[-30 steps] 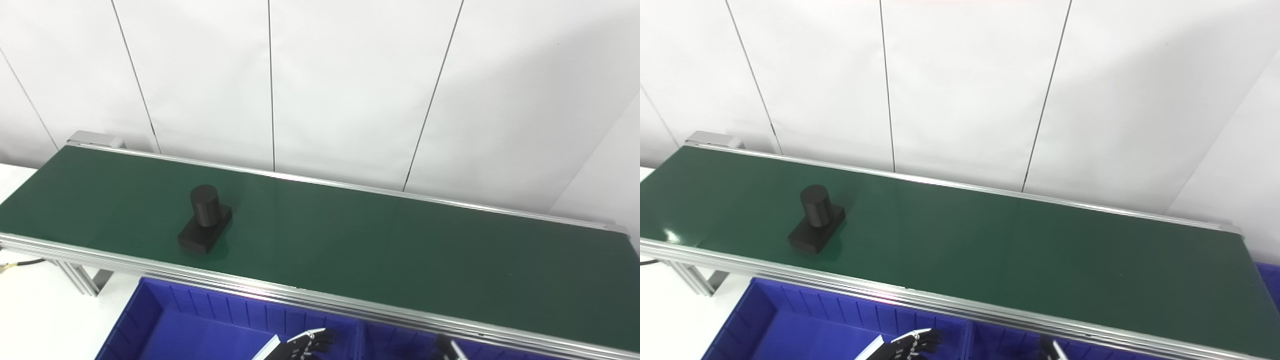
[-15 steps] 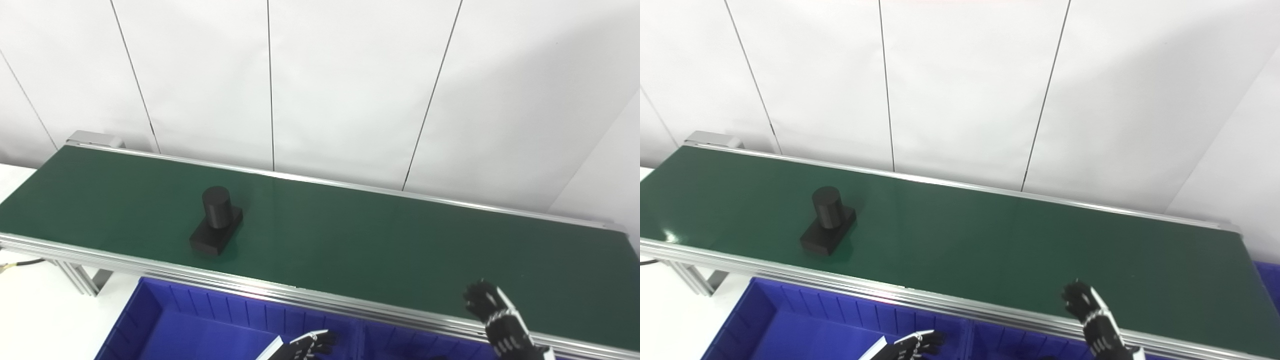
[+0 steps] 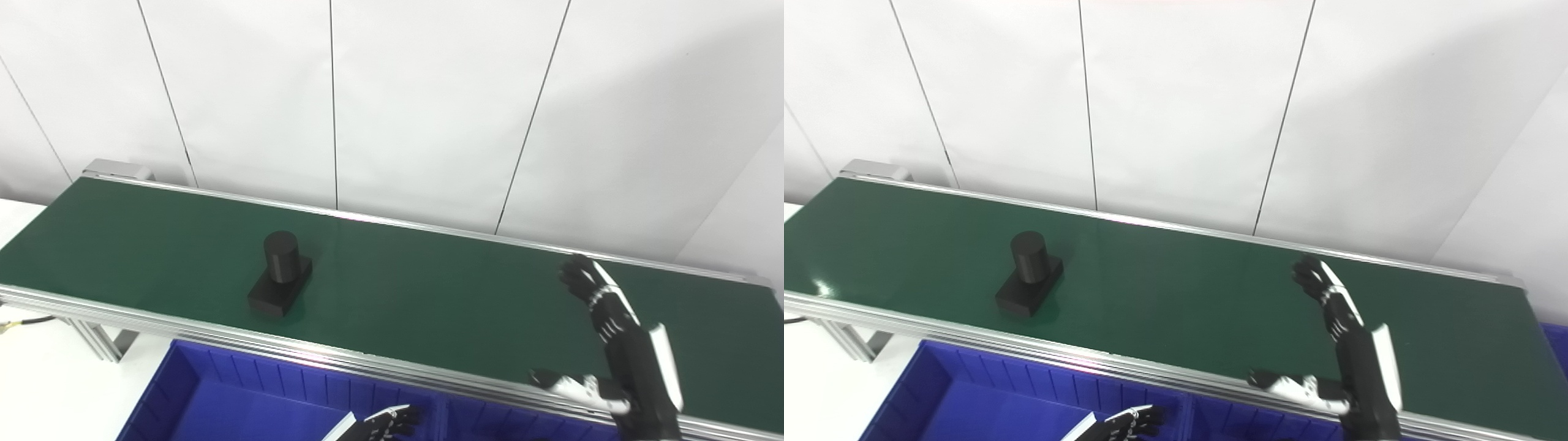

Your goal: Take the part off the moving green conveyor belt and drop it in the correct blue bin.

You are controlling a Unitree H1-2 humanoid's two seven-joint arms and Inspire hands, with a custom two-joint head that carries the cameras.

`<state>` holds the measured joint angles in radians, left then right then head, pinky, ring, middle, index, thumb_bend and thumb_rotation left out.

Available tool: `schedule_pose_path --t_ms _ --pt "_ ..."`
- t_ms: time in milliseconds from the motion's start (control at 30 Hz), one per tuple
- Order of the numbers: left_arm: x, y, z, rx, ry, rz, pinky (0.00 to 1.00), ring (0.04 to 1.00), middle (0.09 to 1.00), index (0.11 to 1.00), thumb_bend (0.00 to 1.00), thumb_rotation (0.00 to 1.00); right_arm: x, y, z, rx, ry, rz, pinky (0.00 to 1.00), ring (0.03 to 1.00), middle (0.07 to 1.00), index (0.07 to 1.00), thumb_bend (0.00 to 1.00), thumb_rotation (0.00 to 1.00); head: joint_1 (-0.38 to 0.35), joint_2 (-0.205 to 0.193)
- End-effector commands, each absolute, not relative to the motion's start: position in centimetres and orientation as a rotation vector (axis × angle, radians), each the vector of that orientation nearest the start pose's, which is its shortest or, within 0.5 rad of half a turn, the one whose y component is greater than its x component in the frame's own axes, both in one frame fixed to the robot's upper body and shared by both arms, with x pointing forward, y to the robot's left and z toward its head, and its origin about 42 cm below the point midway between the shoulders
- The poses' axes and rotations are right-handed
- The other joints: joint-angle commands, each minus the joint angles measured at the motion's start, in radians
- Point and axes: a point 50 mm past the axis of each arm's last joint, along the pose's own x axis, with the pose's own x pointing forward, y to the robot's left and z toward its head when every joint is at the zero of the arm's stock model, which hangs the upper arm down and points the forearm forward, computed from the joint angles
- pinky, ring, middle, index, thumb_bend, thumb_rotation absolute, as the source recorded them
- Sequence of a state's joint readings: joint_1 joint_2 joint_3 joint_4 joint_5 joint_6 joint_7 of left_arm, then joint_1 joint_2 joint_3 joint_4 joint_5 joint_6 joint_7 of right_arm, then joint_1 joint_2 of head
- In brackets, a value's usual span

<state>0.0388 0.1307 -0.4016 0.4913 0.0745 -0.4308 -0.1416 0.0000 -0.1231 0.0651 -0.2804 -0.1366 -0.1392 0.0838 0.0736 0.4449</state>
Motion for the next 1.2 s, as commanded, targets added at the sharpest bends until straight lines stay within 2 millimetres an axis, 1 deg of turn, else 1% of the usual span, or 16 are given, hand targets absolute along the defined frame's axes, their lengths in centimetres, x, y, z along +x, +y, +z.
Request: schedule_pose_path --t_ms 0,167,200,367,433,533,600,733,833,933,1067,1167 --pt "22.4 16.1 -1.5 0.192 0.053 -0.559 0.78 0.843 0.873 0.865 0.84 0.81 28.3 -21.0 19.7 -0.270 -0.446 0.170 0.85 0.854 0.865 0.900 0.94 0.39 0.000 0.000" --pt "22.7 16.1 -1.7 0.191 0.062 -0.561 0.79 0.851 0.875 0.866 0.84 0.82 31.0 -19.3 20.4 -0.282 -0.402 0.216 0.82 0.858 0.896 0.917 0.89 0.39 -0.013 -0.001" --pt "22.7 16.1 -1.7 0.191 0.063 -0.563 0.80 0.854 0.876 0.868 0.85 0.82 31.5 -19.1 20.5 -0.297 -0.390 0.219 0.81 0.862 0.901 0.919 0.90 0.42 -0.015 -0.002" --pt "22.9 16.0 -1.8 0.212 0.060 -0.560 0.81 0.854 0.874 0.866 0.85 0.85 33.9 -17.5 20.8 -0.338 -0.365 0.242 0.81 0.870 0.900 0.917 0.91 0.45 -0.016 -0.007" --pt "22.9 16.0 -1.8 0.226 0.058 -0.561 0.82 0.858 0.874 0.866 0.84 0.86 34.7 -16.8 20.9 -0.371 -0.357 0.250 0.82 0.872 0.899 0.919 0.93 0.48 -0.018 -0.008" --pt "23.0 15.9 -1.8 0.230 0.058 -0.556 0.82 0.859 0.871 0.864 0.85 0.87 36.3 -15.2 21.1 -0.404 -0.351 0.267 0.80 0.866 0.899 0.924 0.95 0.51 -0.022 -0.008" --pt "22.9 15.9 -1.8 0.230 0.057 -0.554 0.81 0.853 0.868 0.863 0.83 0.87 37.1 -14.3 21.2 -0.423 -0.339 0.274 0.81 0.876 0.895 0.923 0.97 0.52 -0.026 -0.007" --pt "22.8 16.0 -1.7 0.240 0.049 -0.557 0.80 0.851 0.868 0.864 0.82 0.88 38.7 -12.4 21.5 -0.441 -0.309 0.294 0.80 0.896 0.890 0.923 0.98 0.52 -0.033 -0.004" --pt "22.6 15.9 -1.6 0.244 0.041 -0.554 0.79 0.842 0.862 0.861 0.82 0.87 39.8 -11.1 21.5 -0.434 -0.303 0.321 0.81 0.878 0.890 0.923 0.98 0.50 -0.038 0.000" --pt "22.5 15.9 -1.5 0.252 0.032 -0.546 0.77 0.823 0.847 0.850 0.81 0.86 40.5 -10.3 21.3 -0.443 -0.290 0.336 0.82 0.879 0.899 0.924 0.97 0.49 -0.042 0.001" --pt "22.2 15.7 -1.4 0.234 0.030 -0.525 0.76 0.811 0.836 0.836 0.81 0.83 41.5 -9.4 21.2 -0.488 -0.268 0.347 0.82 0.894 0.916 0.920 0.98 0.52 -0.047 0.003" --pt "22.1 15.6 -1.3 0.233 0.023 -0.513 0.75 0.793 0.814 0.816 0.80 0.83 42.3 -8.6 21.1 -0.506 -0.249 0.366 0.77 0.870 0.918 0.928 0.99 0.52 -0.052 0.005"
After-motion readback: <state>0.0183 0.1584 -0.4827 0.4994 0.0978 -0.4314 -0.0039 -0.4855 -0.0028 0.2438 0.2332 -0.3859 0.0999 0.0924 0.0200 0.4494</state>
